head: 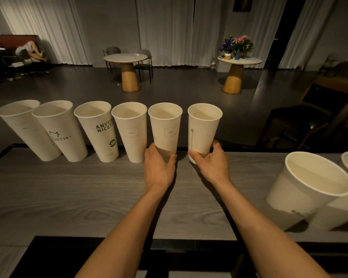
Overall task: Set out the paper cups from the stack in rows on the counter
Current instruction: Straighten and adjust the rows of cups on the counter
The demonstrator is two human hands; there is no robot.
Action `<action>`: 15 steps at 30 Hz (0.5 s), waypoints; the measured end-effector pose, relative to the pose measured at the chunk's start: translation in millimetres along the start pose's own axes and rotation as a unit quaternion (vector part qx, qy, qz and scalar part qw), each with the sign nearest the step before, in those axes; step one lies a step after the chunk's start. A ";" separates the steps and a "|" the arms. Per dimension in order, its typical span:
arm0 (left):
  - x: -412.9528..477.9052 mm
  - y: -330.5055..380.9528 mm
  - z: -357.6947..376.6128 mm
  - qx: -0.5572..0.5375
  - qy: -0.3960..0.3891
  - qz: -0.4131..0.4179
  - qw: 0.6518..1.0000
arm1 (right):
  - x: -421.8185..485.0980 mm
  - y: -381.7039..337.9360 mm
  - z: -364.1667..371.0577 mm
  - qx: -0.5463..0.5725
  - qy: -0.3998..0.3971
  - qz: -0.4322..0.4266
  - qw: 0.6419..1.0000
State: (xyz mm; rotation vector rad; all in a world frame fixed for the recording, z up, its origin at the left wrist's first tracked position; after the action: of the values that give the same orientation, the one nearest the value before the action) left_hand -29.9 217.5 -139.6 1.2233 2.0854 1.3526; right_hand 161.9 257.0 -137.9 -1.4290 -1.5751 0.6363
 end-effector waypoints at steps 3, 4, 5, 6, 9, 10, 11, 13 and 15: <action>0.1 -2.5 0.2 0.018 -0.008 -0.011 1.000 | -3.3 6.0 2.4 -0.014 -0.005 0.012 1.000; 0.1 -2.9 0.3 0.021 -0.011 -0.014 1.000 | -4.5 8.3 3.5 -0.018 -0.007 0.019 1.000; 0.0 -2.3 0.4 0.026 -0.014 -0.016 0.999 | -5.1 9.9 4.5 -0.022 -0.010 0.030 0.999; -0.2 -2.5 0.3 0.031 -0.018 -0.019 0.999 | -5.4 11.1 5.6 -0.024 -0.014 0.040 0.999; -3.9 -3.4 -1.6 0.049 -0.030 -0.027 0.998 | -10.4 9.5 4.6 -0.039 -0.031 0.063 0.997; -7.7 -2.5 -3.8 0.060 -0.032 -0.029 0.997 | -14.9 7.9 2.4 -0.053 -0.035 0.068 0.996; -11.1 -3.4 -4.9 0.072 -0.034 -0.032 0.996 | -20.0 7.5 1.9 -0.068 -0.038 0.074 0.994; -24.1 -2.9 -10.2 0.087 -0.038 -0.033 0.995 | -35.7 5.0 -1.4 -0.093 -0.045 0.082 0.991; -40.2 -4.4 -15.0 0.091 -0.045 -0.030 0.994 | -52.6 1.7 -2.7 -0.096 -0.066 0.073 0.991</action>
State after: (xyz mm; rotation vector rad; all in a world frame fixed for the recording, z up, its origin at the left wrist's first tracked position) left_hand -20.0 175.5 -142.1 1.2575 2.2014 1.0806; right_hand 161.8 206.3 -152.2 -1.6859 -1.6824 0.6928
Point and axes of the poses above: each hand's wrist, its own x-axis towards the middle knuckle, its own z-axis out of the palm, y = z × x, the point moved 6 cm from there along x, towards the middle knuckle, and after that the axes turned 8 degrees about -z, right-handed, at the moved point
